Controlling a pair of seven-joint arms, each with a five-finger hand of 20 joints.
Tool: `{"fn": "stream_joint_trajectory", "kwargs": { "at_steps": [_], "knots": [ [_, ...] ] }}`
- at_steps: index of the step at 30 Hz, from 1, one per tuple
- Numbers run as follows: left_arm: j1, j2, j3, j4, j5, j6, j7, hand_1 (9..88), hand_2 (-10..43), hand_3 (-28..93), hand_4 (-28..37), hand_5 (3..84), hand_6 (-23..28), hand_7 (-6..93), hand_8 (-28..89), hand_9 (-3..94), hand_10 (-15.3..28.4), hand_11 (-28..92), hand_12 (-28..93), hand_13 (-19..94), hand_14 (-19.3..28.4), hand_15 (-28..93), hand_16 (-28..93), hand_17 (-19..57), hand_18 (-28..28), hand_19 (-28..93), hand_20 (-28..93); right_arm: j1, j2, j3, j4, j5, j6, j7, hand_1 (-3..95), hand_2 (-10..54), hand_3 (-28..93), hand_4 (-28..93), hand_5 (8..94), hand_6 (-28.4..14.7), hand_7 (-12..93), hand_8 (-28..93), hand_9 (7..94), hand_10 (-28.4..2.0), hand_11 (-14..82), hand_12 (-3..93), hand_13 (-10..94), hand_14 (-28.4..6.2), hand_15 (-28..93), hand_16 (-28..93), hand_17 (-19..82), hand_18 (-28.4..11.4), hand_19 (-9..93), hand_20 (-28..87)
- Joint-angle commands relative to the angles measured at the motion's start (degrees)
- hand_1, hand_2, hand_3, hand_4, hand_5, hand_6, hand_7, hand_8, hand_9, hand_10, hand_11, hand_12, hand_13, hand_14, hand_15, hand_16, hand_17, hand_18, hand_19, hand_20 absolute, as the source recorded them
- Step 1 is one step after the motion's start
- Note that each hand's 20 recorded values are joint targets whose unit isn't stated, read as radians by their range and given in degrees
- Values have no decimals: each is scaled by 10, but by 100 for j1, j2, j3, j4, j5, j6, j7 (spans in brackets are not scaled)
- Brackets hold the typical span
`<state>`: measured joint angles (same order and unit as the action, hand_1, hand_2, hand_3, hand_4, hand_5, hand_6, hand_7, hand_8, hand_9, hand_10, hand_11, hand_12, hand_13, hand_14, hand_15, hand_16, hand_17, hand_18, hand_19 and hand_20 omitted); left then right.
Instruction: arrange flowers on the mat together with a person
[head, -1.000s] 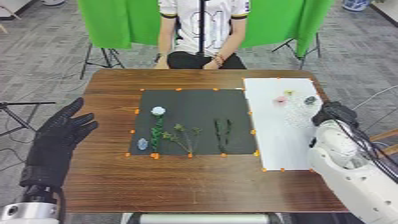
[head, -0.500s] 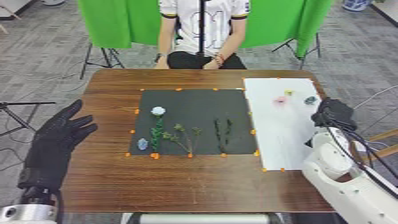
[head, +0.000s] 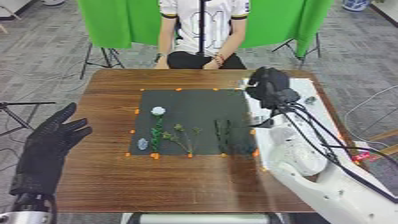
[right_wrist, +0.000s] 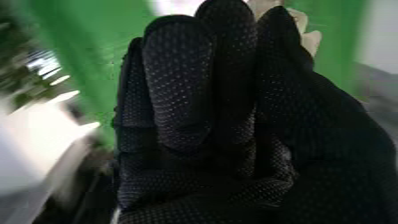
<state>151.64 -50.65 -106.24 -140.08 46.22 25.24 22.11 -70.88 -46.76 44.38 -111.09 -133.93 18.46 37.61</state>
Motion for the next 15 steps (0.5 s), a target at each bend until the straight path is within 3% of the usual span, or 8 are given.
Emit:
{"fn": "stream_joint_trajectory", "kwargs": {
  "at_steps": [1, 7, 8, 15],
  "knots": [
    [9, -52, 13, -12, -10, 19, -27, 197, 43, 777, -283, 314, 58, 151, -108, 317, 195, 262, 109, 220, 266, 515, -92, -97, 256, 520, 94, 1024, -886, -1326, 244, -100, -493, -475, 591, -95, 639, -283, 859, 29, 174, 40, 936, -56, 170, 353, 824, -38, 525, 235, 341, -149, 827, -4],
    [-66, -59, 8, 20, -2, -21, -87, 197, 41, 781, -283, 315, 56, 156, -110, 321, 190, 270, 109, 224, 264, 521, -95, -96, 256, 518, 95, 1531, -1379, -2123, 833, -171, -884, -676, 580, -95, 646, -283, 854, 34, 176, 36, 937, -58, 175, 349, 827, -39, 524, 232, 339, -150, 825, -1],
    [-97, -88, 6, 23, 27, -55, -158, 197, 41, 780, -283, 315, 56, 156, -110, 323, 186, 273, 109, 225, 263, 522, -96, -96, 256, 518, 95, 1546, -1460, -2180, 901, -208, -1003, -671, 579, -95, 647, -283, 853, 34, 177, 36, 937, -58, 176, 349, 828, -39, 524, 231, 338, -151, 825, 0],
    [-242, -47, 48, 84, 36, -146, -204, 196, 40, 782, -283, 313, 52, 168, -117, 323, 184, 288, 101, 229, 259, 533, -102, -95, 256, 518, 96, 1838, -1679, -2648, 1194, -357, -1445, -481, 570, -95, 650, -283, 841, 37, 171, 28, 930, -62, 180, 348, 822, -40, 524, 229, 328, -152, 817, 5]
  ]
}}
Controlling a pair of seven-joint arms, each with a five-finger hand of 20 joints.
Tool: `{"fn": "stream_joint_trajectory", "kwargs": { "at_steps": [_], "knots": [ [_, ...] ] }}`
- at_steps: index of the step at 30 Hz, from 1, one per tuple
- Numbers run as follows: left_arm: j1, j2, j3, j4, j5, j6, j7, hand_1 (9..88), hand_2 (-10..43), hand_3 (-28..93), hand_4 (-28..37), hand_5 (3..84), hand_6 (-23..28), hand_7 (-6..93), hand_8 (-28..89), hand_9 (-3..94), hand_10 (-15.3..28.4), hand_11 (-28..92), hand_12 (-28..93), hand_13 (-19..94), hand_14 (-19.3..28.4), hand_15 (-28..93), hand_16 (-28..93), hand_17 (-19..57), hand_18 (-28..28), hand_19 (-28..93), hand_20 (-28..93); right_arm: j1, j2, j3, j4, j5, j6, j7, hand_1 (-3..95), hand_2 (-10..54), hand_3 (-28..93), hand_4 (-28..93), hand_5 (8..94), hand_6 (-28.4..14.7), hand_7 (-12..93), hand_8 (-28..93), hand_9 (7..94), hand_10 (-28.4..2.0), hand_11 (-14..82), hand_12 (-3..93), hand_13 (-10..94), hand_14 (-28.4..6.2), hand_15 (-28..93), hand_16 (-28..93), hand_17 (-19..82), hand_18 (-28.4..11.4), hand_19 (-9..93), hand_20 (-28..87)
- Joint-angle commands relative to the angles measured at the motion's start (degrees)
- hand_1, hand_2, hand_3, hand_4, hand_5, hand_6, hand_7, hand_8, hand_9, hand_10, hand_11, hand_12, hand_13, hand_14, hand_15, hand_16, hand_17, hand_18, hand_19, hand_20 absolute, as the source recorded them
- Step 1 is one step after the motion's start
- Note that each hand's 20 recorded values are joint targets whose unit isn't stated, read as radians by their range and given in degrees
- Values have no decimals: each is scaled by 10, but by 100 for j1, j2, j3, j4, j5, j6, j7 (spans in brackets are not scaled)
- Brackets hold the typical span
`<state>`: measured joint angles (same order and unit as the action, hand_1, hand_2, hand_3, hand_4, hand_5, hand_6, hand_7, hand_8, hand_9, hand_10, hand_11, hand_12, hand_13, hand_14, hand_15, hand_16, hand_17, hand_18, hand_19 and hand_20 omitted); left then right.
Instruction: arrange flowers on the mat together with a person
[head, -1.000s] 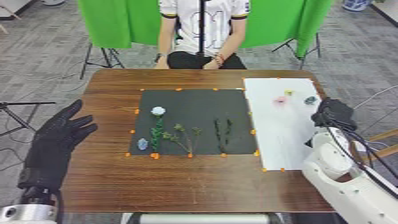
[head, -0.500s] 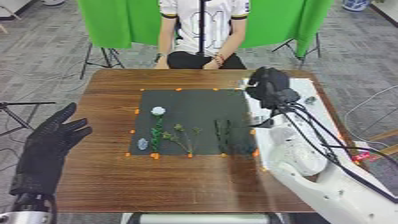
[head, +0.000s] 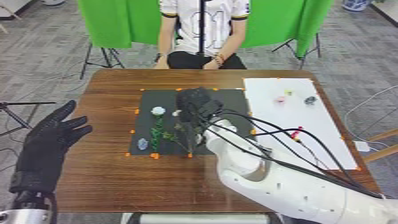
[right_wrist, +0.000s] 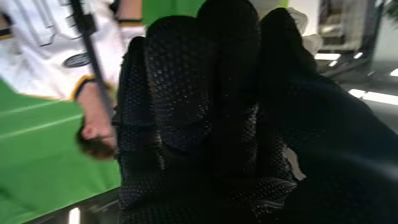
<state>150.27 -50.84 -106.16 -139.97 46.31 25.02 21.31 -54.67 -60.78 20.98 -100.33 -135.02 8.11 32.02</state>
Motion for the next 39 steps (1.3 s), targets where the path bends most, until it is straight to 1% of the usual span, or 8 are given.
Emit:
{"fn": "stream_joint_trajectory", "kwargs": {
  "at_steps": [1, 8, 10, 14, 16, 30, 33, 39],
  "knots": [
    [-128, -44, 38, 79, 48, -152, -155, 196, 40, 782, -283, 313, 52, 168, -118, 324, 183, 289, 100, 230, 259, 535, -103, -95, 256, 518, 96, 229, -295, -347, 158, -289, -468, 108, 569, -95, 649, -283, 838, 38, 170, 27, 928, -62, 179, 349, 819, -40, 525, 229, 327, -152, 816, 6],
    [-177, -38, 42, 105, 36, -192, -205, 200, 41, 783, -283, 317, 60, 160, -116, 321, 196, 286, 96, 224, 269, 539, -108, -96, 256, 517, 96, 288, -360, -536, 309, -407, -991, 300, 549, -95, 634, -283, 788, 37, 159, 9, 893, -67, 176, 349, 789, -52, 536, 215, 306, -154, 799, 24],
    [-153, -22, 43, 103, 28, -169, -163, 202, 41, 782, -283, 318, 63, 155, -112, 320, 203, 278, 96, 220, 274, 536, -108, -97, 256, 516, 97, 289, -379, -535, 312, -384, -1070, 310, 541, -95, 628, -283, 773, 37, 161, 1, 881, -69, 188, 342, 781, -55, 544, 205, 302, -154, 795, 30],
    [-206, -68, 46, 112, 65, -235, -273, 206, 45, 781, -283, 324, 72, 144, -104, 318, 218, 252, 105, 210, 282, 516, -101, -101, 257, 512, 103, 254, -379, -501, 274, -423, -1356, 323, 506, -95, 647, -283, 721, 36, 176, -23, 849, -73, 219, 312, 767, -55, 552, 192, 291, -158, 787, 42],
    [-185, 6, 56, 113, 6, -171, -217, 208, 47, 780, -283, 326, 74, 142, -102, 319, 221, 248, 108, 208, 283, 509, -99, -103, 258, 510, 105, 252, -369, -486, 237, -401, -1429, 300, 483, -95, 668, -283, 703, 36, 174, -34, 834, -76, 239, 294, 761, -56, 555, 191, 287, -158, 783, 46],
    [-230, -62, 74, 111, 66, -198, -301, 219, 51, 781, -283, 340, 101, 105, -78, 314, 267, 176, 137, 191, 284, 443, -71, -115, 261, 491, 127, 281, -389, -441, 199, -565, -1637, 285, 457, -95, 669, -283, 650, 36, 180, -129, 794, -79, 283, 249, 743, -54, 564, 177, 277, -158, 771, 60],
    [-238, -113, 53, 108, 111, -260, -385, 220, 52, 781, -283, 341, 103, 101, -76, 313, 269, 168, 142, 190, 284, 433, -65, -116, 261, 488, 132, 227, -345, -385, 157, -536, -1647, 337, 449, -95, 674, -283, 645, 32, 181, -133, 793, -79, 289, 243, 742, -53, 564, 175, 276, -158, 771, 61],
    [-146, -72, 49, 105, 87, -219, -322, 221, 53, 781, -283, 340, 103, 99, -73, 310, 266, 164, 147, 189, 284, 430, -56, -116, 260, 485, 139, 248, -299, -370, 67, -514, -1531, 394, 454, -95, 680, -282, 636, 28, 179, -133, 792, -78, 290, 235, 740, -54, 566, 173, 275, -158, 770, 64]
  ]
}}
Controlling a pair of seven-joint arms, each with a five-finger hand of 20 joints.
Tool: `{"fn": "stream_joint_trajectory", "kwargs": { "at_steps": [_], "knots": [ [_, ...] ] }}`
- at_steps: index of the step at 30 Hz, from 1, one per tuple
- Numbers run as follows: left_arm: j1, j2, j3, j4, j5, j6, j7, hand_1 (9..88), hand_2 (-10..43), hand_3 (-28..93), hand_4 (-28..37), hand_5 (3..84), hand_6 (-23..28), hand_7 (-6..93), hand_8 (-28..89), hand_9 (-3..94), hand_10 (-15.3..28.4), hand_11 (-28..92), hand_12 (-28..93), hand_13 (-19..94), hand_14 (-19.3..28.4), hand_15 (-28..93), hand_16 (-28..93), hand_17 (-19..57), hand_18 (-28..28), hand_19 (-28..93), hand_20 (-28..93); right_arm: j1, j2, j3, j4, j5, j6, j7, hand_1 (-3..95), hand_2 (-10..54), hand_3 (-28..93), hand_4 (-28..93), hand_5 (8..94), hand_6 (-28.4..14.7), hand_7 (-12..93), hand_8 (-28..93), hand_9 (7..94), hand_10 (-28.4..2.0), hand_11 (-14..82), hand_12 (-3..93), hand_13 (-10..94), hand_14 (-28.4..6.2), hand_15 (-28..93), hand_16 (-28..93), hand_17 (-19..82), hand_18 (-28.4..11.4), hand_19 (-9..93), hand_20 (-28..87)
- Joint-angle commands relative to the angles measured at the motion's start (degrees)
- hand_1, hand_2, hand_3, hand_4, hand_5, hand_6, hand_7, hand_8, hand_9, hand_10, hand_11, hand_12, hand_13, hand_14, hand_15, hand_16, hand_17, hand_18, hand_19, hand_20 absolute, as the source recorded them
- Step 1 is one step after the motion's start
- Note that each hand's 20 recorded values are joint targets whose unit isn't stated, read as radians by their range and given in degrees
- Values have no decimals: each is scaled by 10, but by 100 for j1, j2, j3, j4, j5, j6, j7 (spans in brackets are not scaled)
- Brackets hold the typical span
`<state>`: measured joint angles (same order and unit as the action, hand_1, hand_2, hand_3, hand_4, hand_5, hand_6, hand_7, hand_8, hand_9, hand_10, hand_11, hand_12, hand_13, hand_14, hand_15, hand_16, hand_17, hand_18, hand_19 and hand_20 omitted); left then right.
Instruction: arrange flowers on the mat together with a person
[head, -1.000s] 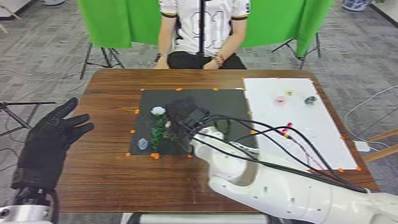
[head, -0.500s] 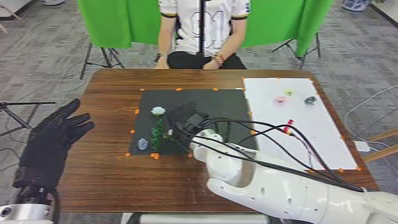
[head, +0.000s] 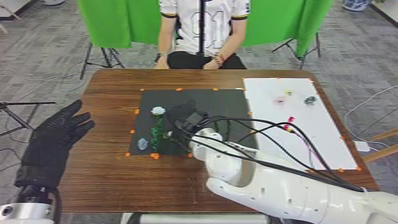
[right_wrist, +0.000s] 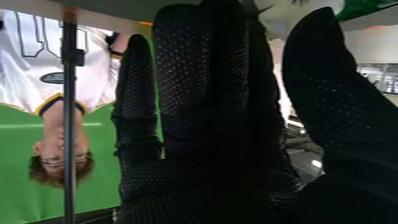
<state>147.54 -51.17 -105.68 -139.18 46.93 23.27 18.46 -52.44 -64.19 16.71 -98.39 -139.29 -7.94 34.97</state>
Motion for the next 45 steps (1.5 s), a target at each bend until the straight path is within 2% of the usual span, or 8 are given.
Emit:
{"fn": "stream_joint_trajectory", "kwargs": {
  "at_steps": [1, 4, 9, 20, 27, 34, 38, 45],
  "knots": [
    [140, -24, 12, 30, 5, -25, -17, 222, 54, 779, -283, 340, 105, 96, -73, 308, 268, 157, 147, 188, 284, 426, -55, -116, 261, 484, 141, 8, 39, 83, -140, -76, 82, 104, 461, -95, 679, -282, 636, 28, 179, -133, 794, -76, 282, 242, 741, -54, 566, 172, 275, -159, 770, 65],
    [214, -81, 1, 6, 28, -30, -36, 223, 54, 779, -283, 341, 107, 88, -69, 306, 268, 150, 151, 187, 284, 420, -51, -116, 261, 483, 145, -58, 31, 225, -203, -34, 64, 59, 461, -95, 684, -281, 636, 28, 178, -134, 797, -75, 271, 254, 740, -54, 567, 170, 275, -159, 769, 66],
    [325, 9, 46, -11, -46, 125, 114, 221, 56, 774, -283, 336, 104, 79, -66, 304, 257, 147, 156, 193, 284, 431, -45, -112, 259, 485, 149, -156, 130, 423, -343, -127, 357, 53, 451, -95, 696, -273, 633, 27, 177, -134, 795, -78, 277, 251, 736, -57, 567, 170, 272, -160, 766, 67],
    [345, -5, 130, -24, -15, 109, 36, 218, 59, 764, -283, 327, 88, 84, -65, 310, 226, 188, 151, 202, 284, 479, -62, -104, 256, 494, 148, -1008, 248, 1545, -775, 181, 415, 176, 436, -85, 708, -258, 627, 18, 169, -132, 778, -91, 292, 224, 725, -67, 566, 163, 265, -164, 762, 72],
    [431, -70, 112, -39, 30, 113, 51, 212, 55, 765, -283, 321, 73, 111, -79, 316, 206, 229, 136, 212, 274, 504, -79, -98, 255, 504, 140, -2139, 353, 3084, -1578, 1984, 937, -78, 417, -66, 722, -245, 634, 8, 160, -126, 766, -111, 301, 197, 711, -82, 568, 157, 259, -170, 763, 75],
    [539, -222, -43, -38, 183, 51, -67, 204, 49, 766, -283, 319, 64, 131, -92, 318, 202, 249, 124, 216, 270, 517, -91, -98, 255, 505, 129, -3741, 127, 5218, -2372, 4974, 590, -679, 331, -19, 756, -241, 608, -14, 141, -116, 692, -153, 262, 163, 620, -134, 577, 131, 200, -188, 713, 71],
    [594, -234, -78, -40, 203, -54, -13, 190, 48, 768, -283, 317, 59, 134, -97, 317, 196, 250, 115, 212, 268, 513, -97, -105, 252, 493, 118, -4495, -159, 6289, -2509, 6642, 254, -918, 291, 5, 758, -247, 572, -20, 136, -114, 630, -170, 232, 155, 548, -164, 576, 110, 153, -201, 675, 79],
    [505, -250, -92, 20, 282, -327, -4, 166, 48, 757, -283, 314, 50, 130, -100, 308, 186, 225, 106, 206, 261, 483, -98, -114, 242, 461, 101, -5295, -364, 7140, -2533, 7684, 202, -1236, 246, 26, 753, -245, 529, -27, 120, -107, 567, -190, 194, 147, 490, -192, 563, 89, 128, -207, 647, 103]
  ]
}}
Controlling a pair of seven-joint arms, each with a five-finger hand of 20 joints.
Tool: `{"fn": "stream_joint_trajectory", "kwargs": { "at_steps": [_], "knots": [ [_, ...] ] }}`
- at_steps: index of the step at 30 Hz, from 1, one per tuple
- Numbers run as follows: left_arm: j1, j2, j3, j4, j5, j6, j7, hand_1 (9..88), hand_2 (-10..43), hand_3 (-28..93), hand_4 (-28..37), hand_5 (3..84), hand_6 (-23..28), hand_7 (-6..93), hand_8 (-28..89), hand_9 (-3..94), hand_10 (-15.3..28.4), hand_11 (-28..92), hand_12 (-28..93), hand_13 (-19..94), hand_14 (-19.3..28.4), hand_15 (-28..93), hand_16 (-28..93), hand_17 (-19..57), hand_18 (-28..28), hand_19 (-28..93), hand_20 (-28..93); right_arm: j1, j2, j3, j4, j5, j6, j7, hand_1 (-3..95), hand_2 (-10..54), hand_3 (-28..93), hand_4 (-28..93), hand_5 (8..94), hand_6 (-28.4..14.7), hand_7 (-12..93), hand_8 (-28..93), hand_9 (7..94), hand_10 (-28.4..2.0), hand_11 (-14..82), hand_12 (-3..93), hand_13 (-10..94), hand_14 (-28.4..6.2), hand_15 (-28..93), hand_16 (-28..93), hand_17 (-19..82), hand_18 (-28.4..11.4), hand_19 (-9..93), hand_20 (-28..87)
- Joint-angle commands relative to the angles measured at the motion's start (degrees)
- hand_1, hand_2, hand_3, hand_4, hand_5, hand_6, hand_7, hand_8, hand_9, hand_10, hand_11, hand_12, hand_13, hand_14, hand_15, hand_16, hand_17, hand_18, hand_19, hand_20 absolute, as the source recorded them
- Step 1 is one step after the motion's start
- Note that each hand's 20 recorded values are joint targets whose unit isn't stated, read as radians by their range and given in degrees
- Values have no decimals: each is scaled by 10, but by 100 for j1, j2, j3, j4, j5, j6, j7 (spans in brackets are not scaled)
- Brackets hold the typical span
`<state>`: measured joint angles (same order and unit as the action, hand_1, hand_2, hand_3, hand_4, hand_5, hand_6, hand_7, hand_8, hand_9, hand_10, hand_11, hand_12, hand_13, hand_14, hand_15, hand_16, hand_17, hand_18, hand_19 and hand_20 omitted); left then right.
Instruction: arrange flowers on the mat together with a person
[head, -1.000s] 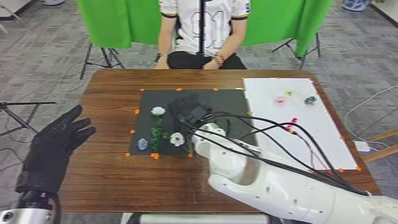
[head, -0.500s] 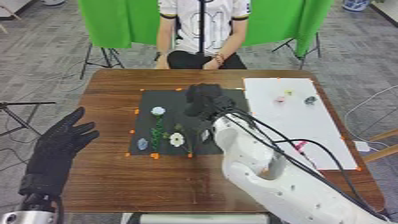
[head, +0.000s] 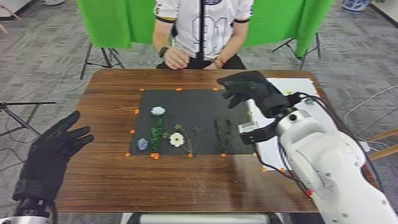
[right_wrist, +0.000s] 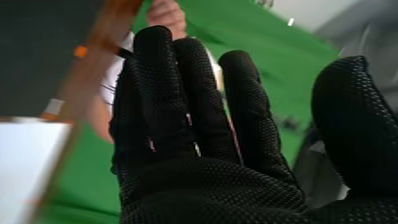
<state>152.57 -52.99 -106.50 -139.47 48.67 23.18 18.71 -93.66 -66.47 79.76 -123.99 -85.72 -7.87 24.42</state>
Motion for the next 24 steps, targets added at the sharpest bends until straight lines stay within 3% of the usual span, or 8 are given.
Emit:
{"fn": "stream_joint_trajectory", "kwargs": {
  "at_steps": [1, 4, 8, 9, 18, 24],
  "knots": [
    [-42, -99, -23, 50, 146, -383, -100, 160, 46, 758, -283, 313, 48, 128, -99, 305, 182, 217, 106, 204, 259, 470, -96, -116, 240, 452, 97, -1248, -133, 859, 14, 2398, 304, -185, 244, 26, 753, -245, 526, -27, 119, -107, 560, -190, 190, 147, 484, -195, 560, 88, 126, -207, 646, 105],
    [-107, -157, -16, 68, 322, -428, -206, 154, 43, 761, -283, 312, 45, 128, -99, 302, 177, 211, 107, 202, 257, 452, -92, -119, 239, 441, 94, -1370, -147, 933, 36, 2533, 349, -269, 236, 31, 754, -245, 517, -28, 115, -106, 547, -192, 183, 147, 472, -198, 556, 86, 122, -207, 639, 109],
    [-14, -118, 29, 65, 232, -290, -53, 155, 38, 768, -283, 310, 44, 131, -99, 304, 179, 216, 112, 207, 257, 455, -79, -116, 238, 449, 99, -1433, -180, 942, 46, 2509, 365, -298, 232, 34, 755, -245, 513, -27, 115, -104, 543, -192, 180, 149, 466, -199, 554, 85, 119, -208, 633, 120],
    [-12, -138, 9, 58, 244, -295, -98, 156, 37, 768, -283, 310, 45, 133, -99, 306, 182, 221, 115, 208, 258, 460, -76, -115, 240, 453, 102, -1436, -203, 945, 53, 2514, 342, -297, 232, 34, 755, -245, 512, -27, 115, -104, 542, -192, 179, 149, 466, -199, 553, 85, 119, -208, 631, 122],
    [-46, -141, 55, 56, 204, -231, -54, 163, 38, 770, -283, 311, 46, 142, -102, 310, 185, 233, 118, 213, 257, 477, -76, -112, 242, 466, 112, -1560, -316, 1090, 46, 2588, 244, -387, 229, 37, 758, -242, 511, -26, 115, -104, 540, -191, 177, 149, 463, -199, 552, 85, 117, -210, 625, 142],
    [-58, -215, 76, 72, 200, -251, -59, 165, 38, 772, -283, 310, 45, 147, -105, 313, 182, 238, 117, 217, 257, 480, -78, -108, 243, 469, 116, -1565, -312, 1115, 65, 2595, 218, -414, 225, 41, 755, -243, 502, -25, 111, -104, 535, -192, 172, 148, 461, -199, 545, 85, 116, -211, 620, 148]
  ]
}}
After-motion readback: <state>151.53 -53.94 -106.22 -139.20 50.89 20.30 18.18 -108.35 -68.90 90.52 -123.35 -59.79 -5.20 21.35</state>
